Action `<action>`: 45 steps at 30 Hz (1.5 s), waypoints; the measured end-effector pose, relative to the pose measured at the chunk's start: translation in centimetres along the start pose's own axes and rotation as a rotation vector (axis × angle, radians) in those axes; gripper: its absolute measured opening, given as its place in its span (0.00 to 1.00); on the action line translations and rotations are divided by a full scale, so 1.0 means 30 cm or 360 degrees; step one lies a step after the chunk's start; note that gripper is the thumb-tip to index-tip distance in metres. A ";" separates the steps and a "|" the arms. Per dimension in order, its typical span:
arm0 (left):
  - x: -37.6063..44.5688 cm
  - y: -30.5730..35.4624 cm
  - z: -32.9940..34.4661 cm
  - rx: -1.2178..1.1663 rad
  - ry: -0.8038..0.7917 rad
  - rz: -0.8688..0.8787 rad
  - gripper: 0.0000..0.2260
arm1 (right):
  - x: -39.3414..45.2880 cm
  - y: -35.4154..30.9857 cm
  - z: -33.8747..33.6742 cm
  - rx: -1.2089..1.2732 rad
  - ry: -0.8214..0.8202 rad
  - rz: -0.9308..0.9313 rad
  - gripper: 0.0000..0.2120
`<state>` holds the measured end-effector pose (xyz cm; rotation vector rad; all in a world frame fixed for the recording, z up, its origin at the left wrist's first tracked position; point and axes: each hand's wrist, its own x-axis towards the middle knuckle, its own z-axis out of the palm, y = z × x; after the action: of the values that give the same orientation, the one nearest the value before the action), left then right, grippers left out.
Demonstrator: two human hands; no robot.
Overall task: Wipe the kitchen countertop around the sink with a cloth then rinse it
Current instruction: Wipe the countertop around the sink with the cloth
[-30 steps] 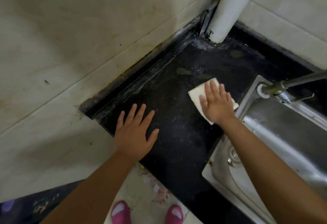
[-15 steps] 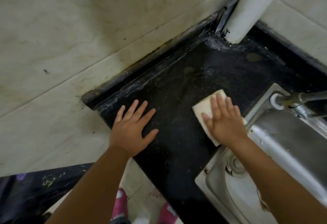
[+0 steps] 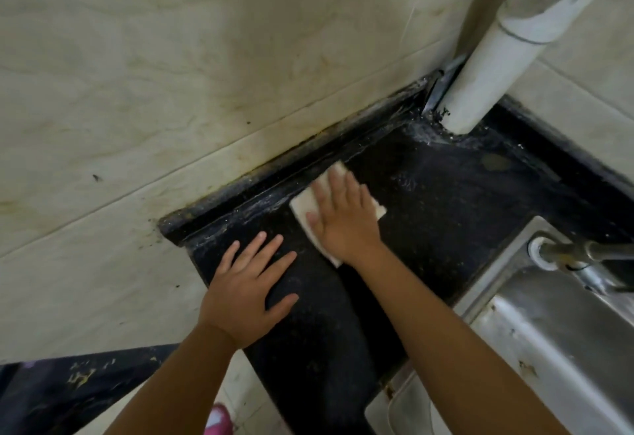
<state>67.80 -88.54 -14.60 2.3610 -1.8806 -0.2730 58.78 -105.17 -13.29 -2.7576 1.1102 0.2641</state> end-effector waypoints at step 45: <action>0.271 0.118 -0.097 -0.0086 -0.0087 0.0170 0.21 | -0.265 0.291 0.009 0.0118 -0.0185 0.0292 0.50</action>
<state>66.79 -97.33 -11.63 2.2316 -1.9891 -0.3771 47.00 -106.01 -12.50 -2.5433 1.3149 0.3917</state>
